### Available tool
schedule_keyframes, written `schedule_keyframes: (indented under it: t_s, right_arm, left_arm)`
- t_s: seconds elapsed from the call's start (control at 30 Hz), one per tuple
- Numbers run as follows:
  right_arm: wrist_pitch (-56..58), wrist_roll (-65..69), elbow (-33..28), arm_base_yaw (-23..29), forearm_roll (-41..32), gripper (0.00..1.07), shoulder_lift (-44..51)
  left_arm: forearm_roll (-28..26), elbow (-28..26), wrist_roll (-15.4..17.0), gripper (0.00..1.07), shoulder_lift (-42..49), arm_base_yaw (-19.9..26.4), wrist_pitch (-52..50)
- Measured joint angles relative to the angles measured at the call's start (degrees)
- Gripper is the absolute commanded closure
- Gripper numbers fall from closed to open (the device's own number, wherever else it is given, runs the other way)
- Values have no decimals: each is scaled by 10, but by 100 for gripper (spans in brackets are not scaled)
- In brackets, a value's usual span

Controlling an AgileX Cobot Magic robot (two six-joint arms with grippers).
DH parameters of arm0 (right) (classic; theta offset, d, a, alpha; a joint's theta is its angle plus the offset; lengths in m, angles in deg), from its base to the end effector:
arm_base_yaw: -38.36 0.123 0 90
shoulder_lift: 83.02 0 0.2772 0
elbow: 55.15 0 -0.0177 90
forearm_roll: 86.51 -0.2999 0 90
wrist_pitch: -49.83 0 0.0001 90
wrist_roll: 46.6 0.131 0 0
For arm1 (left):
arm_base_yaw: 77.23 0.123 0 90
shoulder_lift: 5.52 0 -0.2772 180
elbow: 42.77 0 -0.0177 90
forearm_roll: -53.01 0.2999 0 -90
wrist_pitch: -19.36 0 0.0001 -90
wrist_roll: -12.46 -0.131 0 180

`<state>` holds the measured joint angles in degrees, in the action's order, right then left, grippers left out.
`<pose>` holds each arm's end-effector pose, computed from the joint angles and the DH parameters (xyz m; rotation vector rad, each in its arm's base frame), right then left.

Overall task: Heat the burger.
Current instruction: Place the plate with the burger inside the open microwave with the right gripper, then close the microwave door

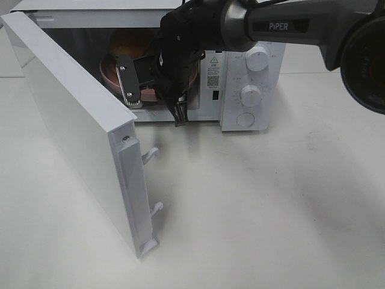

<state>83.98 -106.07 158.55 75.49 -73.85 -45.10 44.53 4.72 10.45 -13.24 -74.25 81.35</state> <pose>0.4794 0.3427 0.1133 -1.9868 1.5332 -0.3939 0.0780 -0.0130 0.2870 -0.0068 2.0388 -0.1224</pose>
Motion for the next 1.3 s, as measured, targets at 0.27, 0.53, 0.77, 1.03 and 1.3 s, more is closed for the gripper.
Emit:
schedule_keyframes:
  t_s: [0.27,0.53,0.77,1.03,1.3]
  right_arm:
    - [-46,0,8,1,3,66,1]
    - [-46,0,9,11,-4,60,1]
    - [-40,0,-15,11,-12,56,16]
    - [-30,0,-66,12,-22,41,49]
    - [-32,0,-131,12,-51,38,105]
  left_arm:
    - [0,0,0,7,0,0,0]
    - [1,0,0,7,0,0,0]
    - [1,0,0,7,0,0,0]
    - [1,0,0,7,0,0,0]
    - [1,0,0,7,0,0,0]
